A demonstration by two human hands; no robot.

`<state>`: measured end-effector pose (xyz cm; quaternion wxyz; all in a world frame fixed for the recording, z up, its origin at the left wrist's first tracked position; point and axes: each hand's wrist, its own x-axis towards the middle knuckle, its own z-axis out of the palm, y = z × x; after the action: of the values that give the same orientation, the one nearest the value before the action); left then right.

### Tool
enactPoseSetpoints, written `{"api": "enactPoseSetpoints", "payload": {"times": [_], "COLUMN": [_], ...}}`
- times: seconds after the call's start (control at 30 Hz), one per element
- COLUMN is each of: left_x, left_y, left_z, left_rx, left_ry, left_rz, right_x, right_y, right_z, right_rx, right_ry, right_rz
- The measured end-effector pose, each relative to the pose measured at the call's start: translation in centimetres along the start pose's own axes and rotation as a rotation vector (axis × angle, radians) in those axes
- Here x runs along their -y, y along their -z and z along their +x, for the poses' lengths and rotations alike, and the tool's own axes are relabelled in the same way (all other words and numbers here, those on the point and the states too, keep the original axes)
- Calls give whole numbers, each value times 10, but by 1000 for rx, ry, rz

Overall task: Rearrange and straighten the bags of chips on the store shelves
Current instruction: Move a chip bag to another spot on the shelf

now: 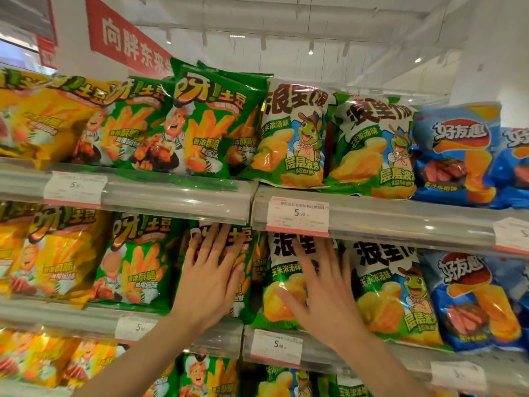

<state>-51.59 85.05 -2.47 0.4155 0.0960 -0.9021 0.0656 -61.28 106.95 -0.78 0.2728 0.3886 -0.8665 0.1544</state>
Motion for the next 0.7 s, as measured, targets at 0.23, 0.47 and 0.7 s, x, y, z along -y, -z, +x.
{"api": "enactPoseSetpoints", "payload": {"times": [0.23, 0.47, 0.7], "left_x": [3, 2, -14], "left_y": [-6, -7, 1], "left_z": [0, -1, 1], "left_rx": [17, -12, -135], "left_ry": [-8, -20, -53], "left_rz": [30, 28, -111], "right_x": [17, 17, 5], "right_y": [-24, -31, -14], "right_z": [2, 10, 6], "right_rx": [21, 25, -91], "right_ry": [-80, -93, -47], "right_rz": [-139, -196, -28]}}
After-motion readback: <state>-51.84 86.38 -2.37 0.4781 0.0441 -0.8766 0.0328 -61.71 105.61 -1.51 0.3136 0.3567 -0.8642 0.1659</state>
